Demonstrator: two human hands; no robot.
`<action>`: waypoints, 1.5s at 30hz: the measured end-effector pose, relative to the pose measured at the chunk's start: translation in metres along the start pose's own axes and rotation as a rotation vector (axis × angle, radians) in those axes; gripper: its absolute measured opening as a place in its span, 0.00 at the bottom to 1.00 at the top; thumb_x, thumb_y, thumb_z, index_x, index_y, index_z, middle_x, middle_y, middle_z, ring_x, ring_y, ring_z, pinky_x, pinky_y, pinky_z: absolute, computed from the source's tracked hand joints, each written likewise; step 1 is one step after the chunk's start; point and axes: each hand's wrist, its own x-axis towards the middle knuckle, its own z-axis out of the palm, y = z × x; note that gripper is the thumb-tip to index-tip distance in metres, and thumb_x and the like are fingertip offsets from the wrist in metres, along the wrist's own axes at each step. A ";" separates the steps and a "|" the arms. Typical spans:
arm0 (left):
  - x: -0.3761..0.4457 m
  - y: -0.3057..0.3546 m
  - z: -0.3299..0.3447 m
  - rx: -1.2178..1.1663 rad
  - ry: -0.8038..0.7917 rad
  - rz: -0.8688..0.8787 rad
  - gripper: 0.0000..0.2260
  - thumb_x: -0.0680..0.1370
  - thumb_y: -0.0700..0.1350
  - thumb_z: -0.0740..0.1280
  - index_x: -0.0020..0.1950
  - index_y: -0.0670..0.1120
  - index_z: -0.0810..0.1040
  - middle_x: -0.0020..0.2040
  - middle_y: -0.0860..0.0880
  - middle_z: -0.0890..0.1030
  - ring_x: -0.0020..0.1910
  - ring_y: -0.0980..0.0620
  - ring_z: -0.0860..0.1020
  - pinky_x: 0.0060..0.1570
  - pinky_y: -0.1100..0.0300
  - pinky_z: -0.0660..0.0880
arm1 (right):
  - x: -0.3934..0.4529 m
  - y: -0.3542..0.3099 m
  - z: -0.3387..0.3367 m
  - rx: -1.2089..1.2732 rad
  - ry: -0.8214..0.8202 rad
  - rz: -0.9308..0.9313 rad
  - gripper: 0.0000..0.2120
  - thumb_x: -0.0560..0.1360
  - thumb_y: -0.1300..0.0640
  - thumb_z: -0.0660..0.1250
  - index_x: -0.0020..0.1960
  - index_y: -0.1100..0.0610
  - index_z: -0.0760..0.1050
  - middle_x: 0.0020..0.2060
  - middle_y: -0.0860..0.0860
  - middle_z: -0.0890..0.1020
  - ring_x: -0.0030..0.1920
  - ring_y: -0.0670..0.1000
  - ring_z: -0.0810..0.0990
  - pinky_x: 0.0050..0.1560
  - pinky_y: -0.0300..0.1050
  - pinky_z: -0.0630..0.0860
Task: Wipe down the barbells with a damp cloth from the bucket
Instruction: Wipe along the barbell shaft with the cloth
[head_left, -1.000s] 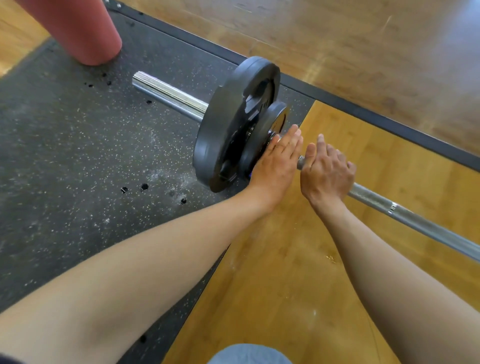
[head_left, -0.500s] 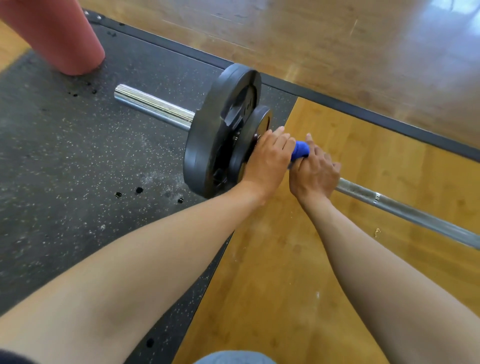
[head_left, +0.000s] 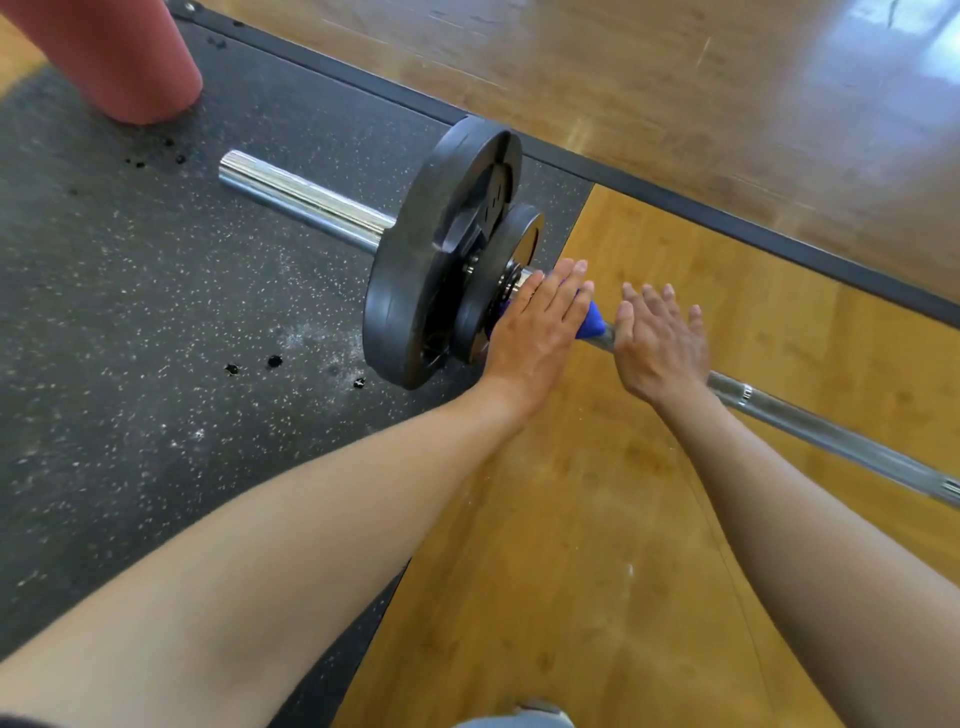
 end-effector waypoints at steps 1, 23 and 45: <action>-0.009 0.001 0.001 -0.019 0.014 -0.012 0.27 0.80 0.38 0.49 0.80 0.45 0.65 0.80 0.47 0.66 0.79 0.49 0.63 0.78 0.52 0.58 | -0.001 -0.002 -0.001 0.020 0.001 -0.004 0.27 0.86 0.46 0.41 0.82 0.51 0.54 0.82 0.52 0.56 0.82 0.53 0.49 0.80 0.57 0.43; -0.055 0.006 -0.015 -0.071 -0.030 -0.008 0.27 0.80 0.34 0.53 0.81 0.39 0.61 0.80 0.42 0.64 0.80 0.46 0.62 0.79 0.52 0.52 | -0.039 -0.011 0.006 0.049 0.073 0.016 0.26 0.86 0.47 0.43 0.83 0.49 0.53 0.80 0.51 0.60 0.81 0.54 0.54 0.79 0.58 0.50; -0.194 -0.070 -0.180 -0.361 -0.083 0.089 0.32 0.77 0.29 0.44 0.83 0.39 0.54 0.83 0.43 0.56 0.82 0.47 0.53 0.79 0.53 0.44 | -0.156 -0.148 -0.078 -0.010 0.070 -0.034 0.28 0.85 0.41 0.38 0.83 0.46 0.40 0.83 0.49 0.47 0.82 0.52 0.43 0.78 0.63 0.36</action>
